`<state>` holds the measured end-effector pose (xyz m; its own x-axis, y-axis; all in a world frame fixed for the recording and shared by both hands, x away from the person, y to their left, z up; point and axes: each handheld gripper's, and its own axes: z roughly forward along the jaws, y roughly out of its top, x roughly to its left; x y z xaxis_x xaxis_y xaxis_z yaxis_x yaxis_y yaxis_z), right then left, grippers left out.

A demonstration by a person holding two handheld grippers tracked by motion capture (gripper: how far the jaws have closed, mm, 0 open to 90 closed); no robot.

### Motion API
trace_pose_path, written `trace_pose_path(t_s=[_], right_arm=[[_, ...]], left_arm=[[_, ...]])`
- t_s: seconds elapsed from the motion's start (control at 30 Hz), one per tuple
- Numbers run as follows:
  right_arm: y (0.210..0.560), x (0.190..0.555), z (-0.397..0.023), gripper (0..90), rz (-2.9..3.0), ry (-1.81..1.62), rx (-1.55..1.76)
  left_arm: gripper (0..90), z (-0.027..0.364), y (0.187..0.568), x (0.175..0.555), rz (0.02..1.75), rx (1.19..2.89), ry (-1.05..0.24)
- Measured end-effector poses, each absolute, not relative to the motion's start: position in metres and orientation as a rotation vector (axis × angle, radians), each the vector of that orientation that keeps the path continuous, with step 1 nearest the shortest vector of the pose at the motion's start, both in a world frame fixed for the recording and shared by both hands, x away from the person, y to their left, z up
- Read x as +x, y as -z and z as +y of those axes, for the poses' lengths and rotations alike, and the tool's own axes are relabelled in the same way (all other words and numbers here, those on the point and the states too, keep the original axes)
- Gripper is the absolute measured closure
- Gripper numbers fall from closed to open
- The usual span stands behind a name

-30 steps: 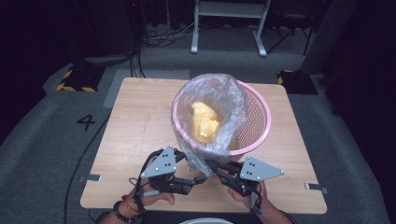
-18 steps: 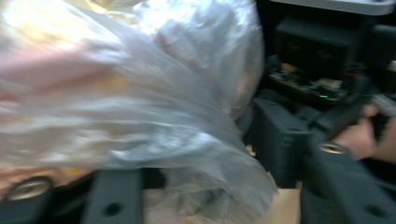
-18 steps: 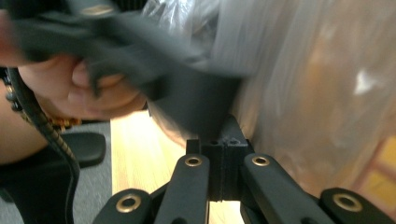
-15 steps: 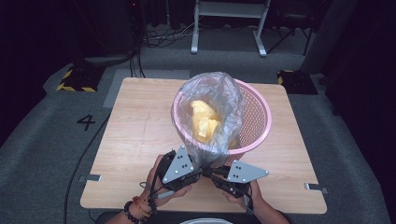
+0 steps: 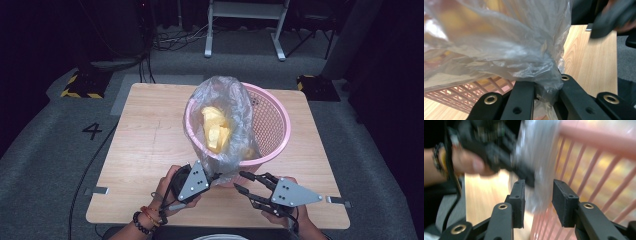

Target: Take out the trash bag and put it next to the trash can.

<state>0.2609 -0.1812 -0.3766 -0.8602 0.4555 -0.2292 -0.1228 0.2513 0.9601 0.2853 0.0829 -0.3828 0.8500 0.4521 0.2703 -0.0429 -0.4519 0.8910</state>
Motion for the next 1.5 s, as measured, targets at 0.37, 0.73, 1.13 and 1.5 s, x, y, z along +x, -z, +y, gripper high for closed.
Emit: trace_pose_path(t_s=[0.37,0.73,1.13,1.5], right_arm=[[0.362,0.261,-0.158,61.6,1.959,-1.779,0.302],[0.365,0.275,-0.146,87.4,1.984,-1.764,0.323],[0.369,0.275,-0.14,87.9,2.044,-1.707,0.275],[0.375,0.279,-0.127,87.2,2.153,-1.602,0.182]], left_arm=[[88.7,0.08,0.39,0.284,0.288,1.988,-0.592],[76.8,0.084,0.396,0.28,0.245,1.984,-0.531],[16.5,0.117,0.38,0.27,0.376,1.805,-0.336],[16.0,0.109,0.348,0.269,0.464,1.783,-0.42]])
